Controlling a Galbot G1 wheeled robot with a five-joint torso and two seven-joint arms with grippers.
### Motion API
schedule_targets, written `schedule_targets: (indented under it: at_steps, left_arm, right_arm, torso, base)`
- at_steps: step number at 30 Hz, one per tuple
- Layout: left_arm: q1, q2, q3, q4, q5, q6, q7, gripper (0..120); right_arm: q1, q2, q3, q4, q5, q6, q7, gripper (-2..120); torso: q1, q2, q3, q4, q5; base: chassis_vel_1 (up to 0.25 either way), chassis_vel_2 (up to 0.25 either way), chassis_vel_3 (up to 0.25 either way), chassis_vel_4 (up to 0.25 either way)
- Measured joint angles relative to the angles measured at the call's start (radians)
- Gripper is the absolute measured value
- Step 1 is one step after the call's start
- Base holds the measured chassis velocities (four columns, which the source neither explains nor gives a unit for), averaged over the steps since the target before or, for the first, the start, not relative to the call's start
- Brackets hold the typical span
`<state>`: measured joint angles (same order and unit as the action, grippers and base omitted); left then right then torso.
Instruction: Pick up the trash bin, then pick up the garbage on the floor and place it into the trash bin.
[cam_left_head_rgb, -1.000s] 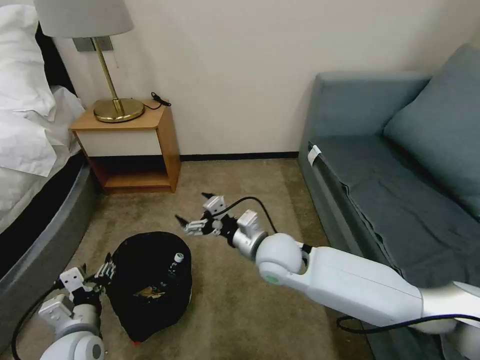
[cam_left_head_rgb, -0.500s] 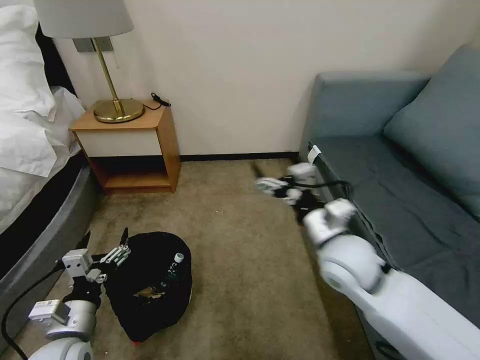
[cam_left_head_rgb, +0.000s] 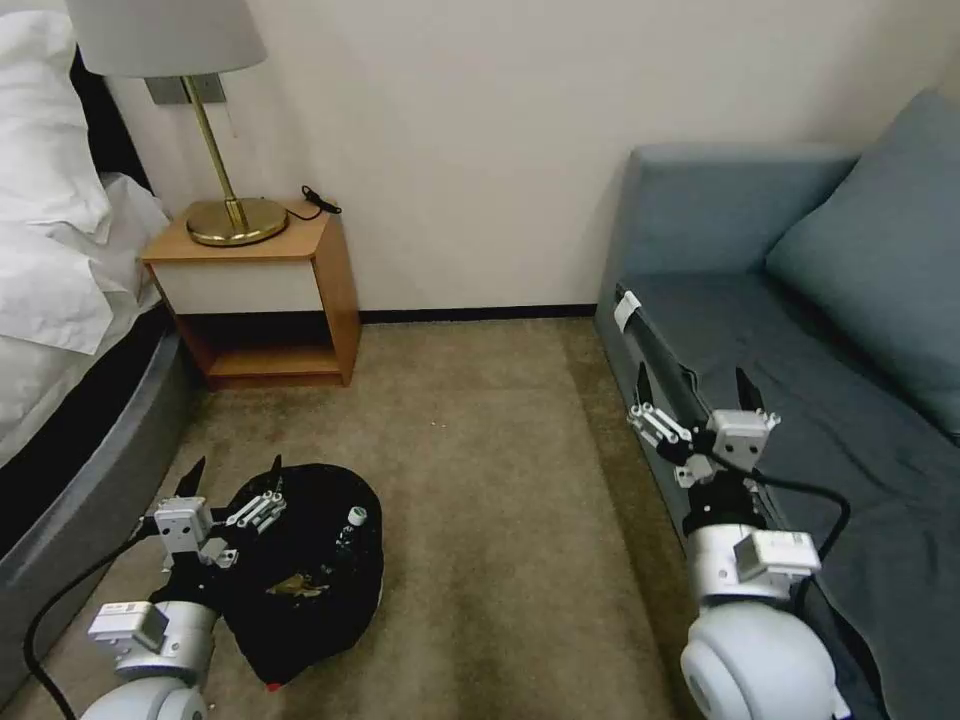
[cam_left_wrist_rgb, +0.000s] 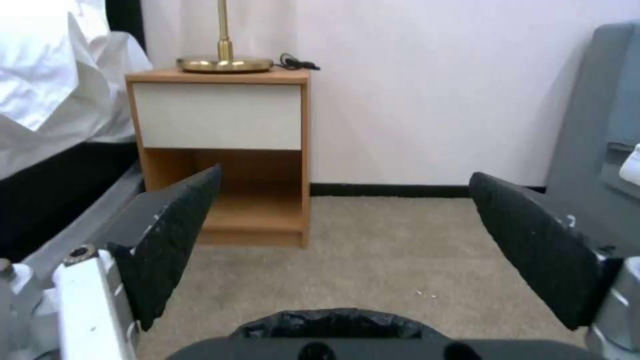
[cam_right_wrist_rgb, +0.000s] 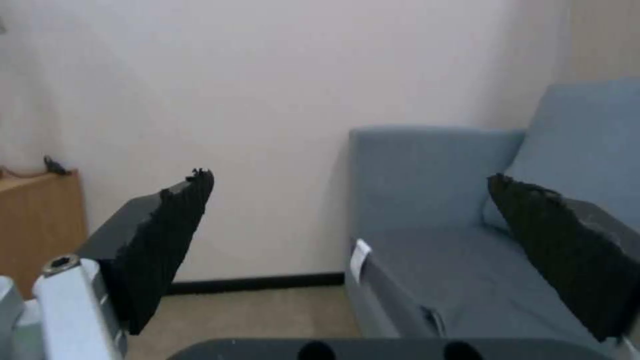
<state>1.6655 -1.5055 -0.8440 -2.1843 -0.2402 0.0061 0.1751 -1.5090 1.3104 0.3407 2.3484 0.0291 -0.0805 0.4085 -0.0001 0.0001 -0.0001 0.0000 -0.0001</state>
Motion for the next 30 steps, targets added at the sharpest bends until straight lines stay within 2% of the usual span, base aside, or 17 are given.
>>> schedule_targets:
  at_steps: [6,16,30]
  left_arm:
    - [0.031,-0.001,0.010,0.003,0.034,-0.075,-0.019,100]
    - [0.039,0.002,0.020,0.004,0.037,-0.079,-0.042,100]
    - [0.038,0.002,0.021,0.002,0.036,-0.076,-0.045,100]
  right_arm:
    - [-0.049,0.042,-0.015,-0.023,-0.037,0.029,-0.017,100]
    - [-0.076,0.058,-0.032,-0.027,-0.055,0.033,-0.020,100]
    - [-0.075,0.057,-0.036,-0.027,-0.053,0.031,-0.020,100]
  torso:
    - [0.000,0.000,0.000,0.0000,0.0000]
    - [0.000,0.000,0.000,0.0000,0.0001]
    - [0.000,0.000,0.000,0.0000,0.0001]
  base:
    - [0.000,0.000,0.000,0.000]
    - [0.000,0.000,0.000,0.000]
    - [0.000,0.000,0.000,0.000]
